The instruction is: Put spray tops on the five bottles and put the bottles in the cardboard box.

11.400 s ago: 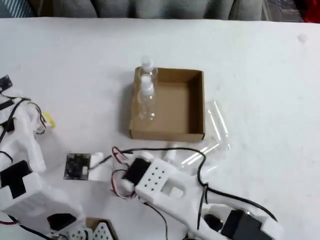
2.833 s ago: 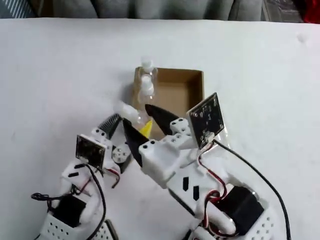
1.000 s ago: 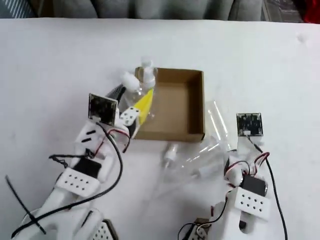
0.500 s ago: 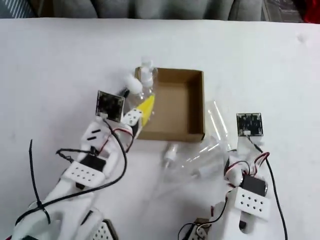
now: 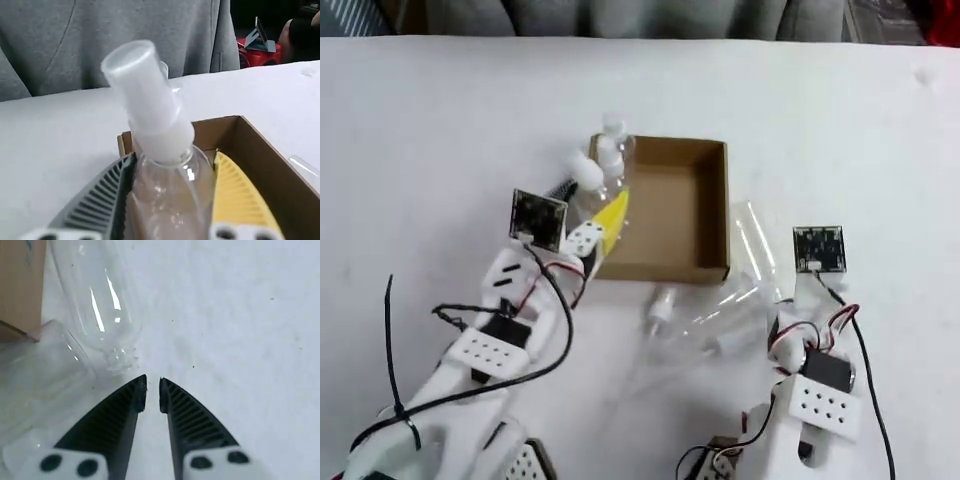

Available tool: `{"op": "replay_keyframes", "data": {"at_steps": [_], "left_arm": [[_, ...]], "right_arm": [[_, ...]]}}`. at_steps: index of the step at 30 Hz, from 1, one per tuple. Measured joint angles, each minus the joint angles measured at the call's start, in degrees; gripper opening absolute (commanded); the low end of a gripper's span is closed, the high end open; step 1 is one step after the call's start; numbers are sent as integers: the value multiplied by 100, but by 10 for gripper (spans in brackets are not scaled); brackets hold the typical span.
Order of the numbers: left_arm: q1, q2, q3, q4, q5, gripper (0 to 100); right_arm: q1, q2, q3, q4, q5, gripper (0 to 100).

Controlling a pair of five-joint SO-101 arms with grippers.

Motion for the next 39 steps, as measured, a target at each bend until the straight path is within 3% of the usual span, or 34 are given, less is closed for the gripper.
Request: {"op": "replay_keyframes", "data": {"at_steps": [24,33,39], "left_arm": [[9,97,114,-35,-35,20],[9,1811,114,-1846,-378,20],[9,2303,114,-2295,-404,20]], "right_arm": [[0,0,123,0,281,16],[0,0,123,0,281,16],[0,0,123,0,281,16]]}}
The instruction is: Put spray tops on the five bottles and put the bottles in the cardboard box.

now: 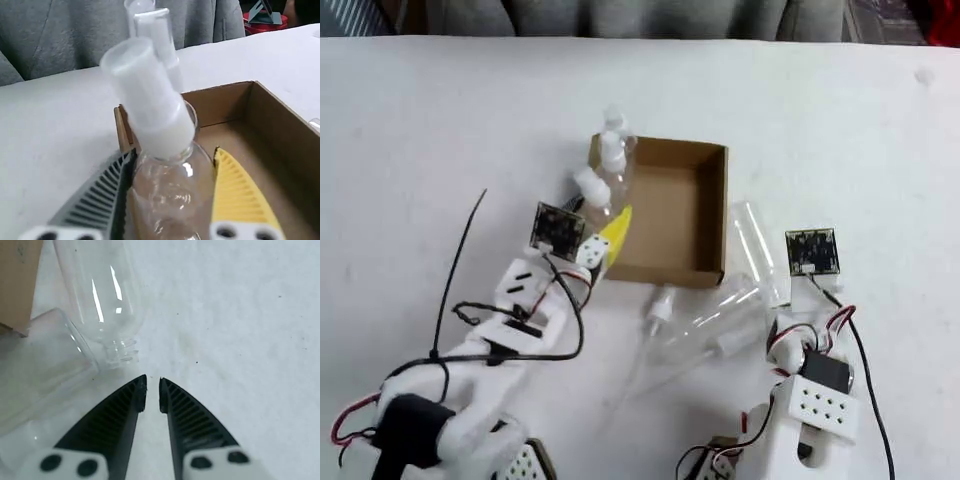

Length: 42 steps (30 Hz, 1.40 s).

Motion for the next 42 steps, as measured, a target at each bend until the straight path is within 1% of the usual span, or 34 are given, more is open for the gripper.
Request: {"op": "replay_keyframes", "data": {"at_steps": [20,22,25,27,36,40,42], "left_arm": [[0,79,0,-26,-18,27],[0,79,0,18,-35,63],[0,79,0,44,-53,164],[0,79,0,44,-53,214],[-9,70,-9,158,-62,230],[-62,70,-9,158,-62,303],[-158,79,-9,193,-62,321]], "right_arm": [[0,0,193,-220,0,16],[0,0,193,-220,0,16],[0,0,193,-220,0,16],[0,0,193,-220,0,16],[0,0,193,-220,0,16],[0,0,193,-220,0,16],[0,0,193,-220,0,16]]}}
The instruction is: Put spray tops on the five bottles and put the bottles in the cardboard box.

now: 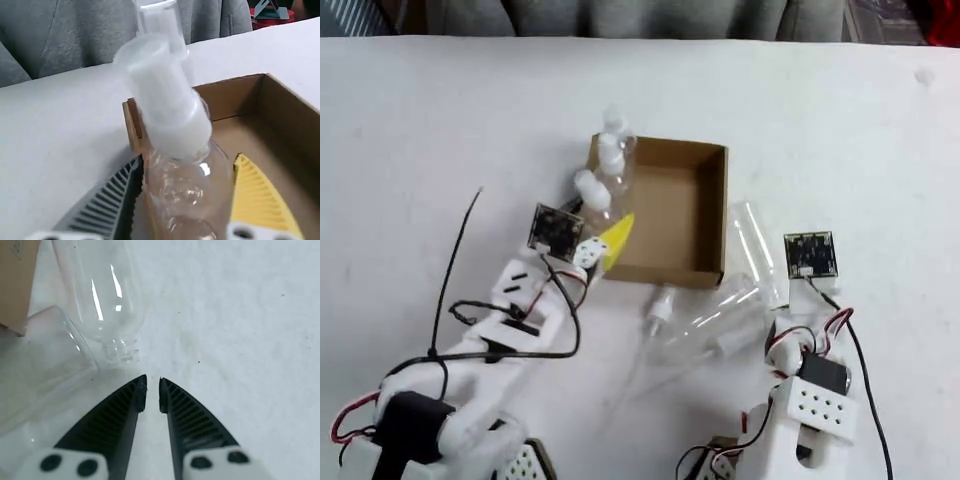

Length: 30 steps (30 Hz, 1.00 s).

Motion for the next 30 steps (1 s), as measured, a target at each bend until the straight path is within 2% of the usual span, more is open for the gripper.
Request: {"op": "replay_keyframes", "data": {"at_steps": [5,20,24,30], "left_arm": [[-88,0,0,334,-9,324],[-88,-158,0,475,-9,325],[-88,-976,9,1389,-9,325],[-88,-2752,9,3455,-18,325]], "right_arm": [[0,0,0,0,0,16],[0,0,0,0,0,16],[0,0,0,0,0,16],[0,0,0,-44,0,16]]}}
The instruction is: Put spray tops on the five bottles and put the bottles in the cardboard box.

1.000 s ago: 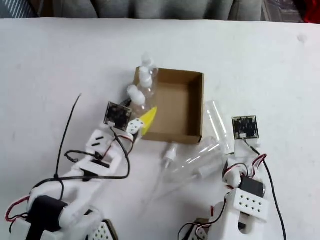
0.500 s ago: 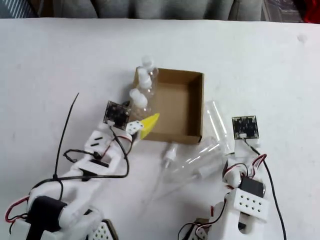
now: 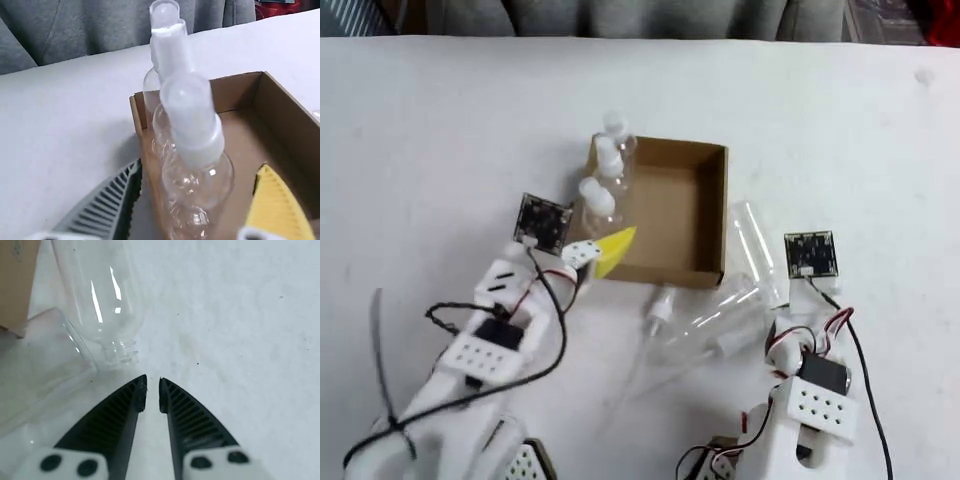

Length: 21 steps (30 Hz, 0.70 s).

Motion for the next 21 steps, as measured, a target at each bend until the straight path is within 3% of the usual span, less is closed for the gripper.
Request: {"op": "replay_keyframes", "data": {"at_steps": [12,21], "left_arm": [[352,-3059,0,3938,0,311],[352,-4563,26,5943,-88,15]], "right_arm": [[0,0,0,-9,0,16],[0,0,0,-9,0,16]]}}
